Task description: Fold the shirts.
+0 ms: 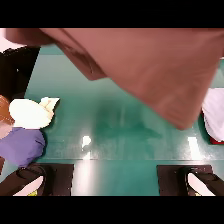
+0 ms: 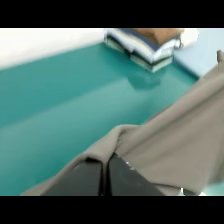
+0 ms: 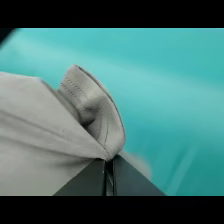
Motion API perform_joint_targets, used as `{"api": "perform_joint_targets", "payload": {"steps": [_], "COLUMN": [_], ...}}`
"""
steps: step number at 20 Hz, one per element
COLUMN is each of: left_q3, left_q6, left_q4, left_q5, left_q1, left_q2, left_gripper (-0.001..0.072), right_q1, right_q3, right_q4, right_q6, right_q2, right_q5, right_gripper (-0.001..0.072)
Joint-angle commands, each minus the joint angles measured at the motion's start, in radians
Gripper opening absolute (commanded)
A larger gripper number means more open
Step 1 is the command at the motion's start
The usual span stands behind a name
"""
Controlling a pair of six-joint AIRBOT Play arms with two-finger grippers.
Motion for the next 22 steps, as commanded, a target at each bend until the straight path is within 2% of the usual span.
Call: {"api": "perform_joint_targets", "payload": {"steps": [1, 4, 6, 9, 12, 13, 14, 15, 18, 22], "left_q3": [-0.15, -0.407, -0.555, -0.674, -0.676, -0.676, -0.676, -0.676, -0.676, -0.676], "left_q6": [0.003, 0.011, 0.01, 0.01, 0.01, 0.01, 0.01, 0.01, 0.01, 0.01], "left_q4": [-0.005, 0.053, 0.142, 0.2, 0.202, 0.203, 0.203, 0.203, 0.202, 0.198], "left_q5": [-0.09, -0.079, 0.013, 0.182, 0.264, 0.277, 0.278, 0.274, 0.264, 0.264], "left_q1": [0.0, 0.0, 0.0, 0.0, 0.0, 0.0, 0.0, 0.0, 0.0, 0.0], "left_q2": [-0.064, -0.129, -0.172, -0.233, -0.283, -0.288, -0.288, -0.288, -0.288, -0.288], "left_gripper": [0.0025, 0.0025, 0.0026, 0.0025, 0.0026, 0.0025, 0.0025, 0.0025, 0.0026, 0.0026], "right_q1": [0.117, 0.237, 0.275, 0.282, 0.268, 0.256, 0.244, 0.227, 0.163, 0.089], "right_q3": [-0.121, -0.375, -0.502, -0.553, -0.521, -0.489, -0.455, -0.423, -0.374, -0.473], "right_q4": [0.008, 0.009, 0.01, 0.012, 0.011, 0.011, 0.01, 0.008, 0.008, -0.056], "right_q6": [0.019, -0.008, -0.013, -0.019, -0.028, -0.04, -0.045, -0.046, -0.092, -0.098], "right_q2": [-0.122, -0.22, -0.295, -0.399, -0.46, -0.473, -0.48, -0.479, -0.445, -0.422], "right_q5": [0.102, -0.01, -0.134, -0.256, -0.347, -0.344, -0.33, -0.309, -0.232, -0.21], "right_gripper": [0.0022, 0.0022, 0.0022, 0.0023, 0.0031, 0.0162, 0.0359, 0.0416, 0.0415, 0.0411]}}
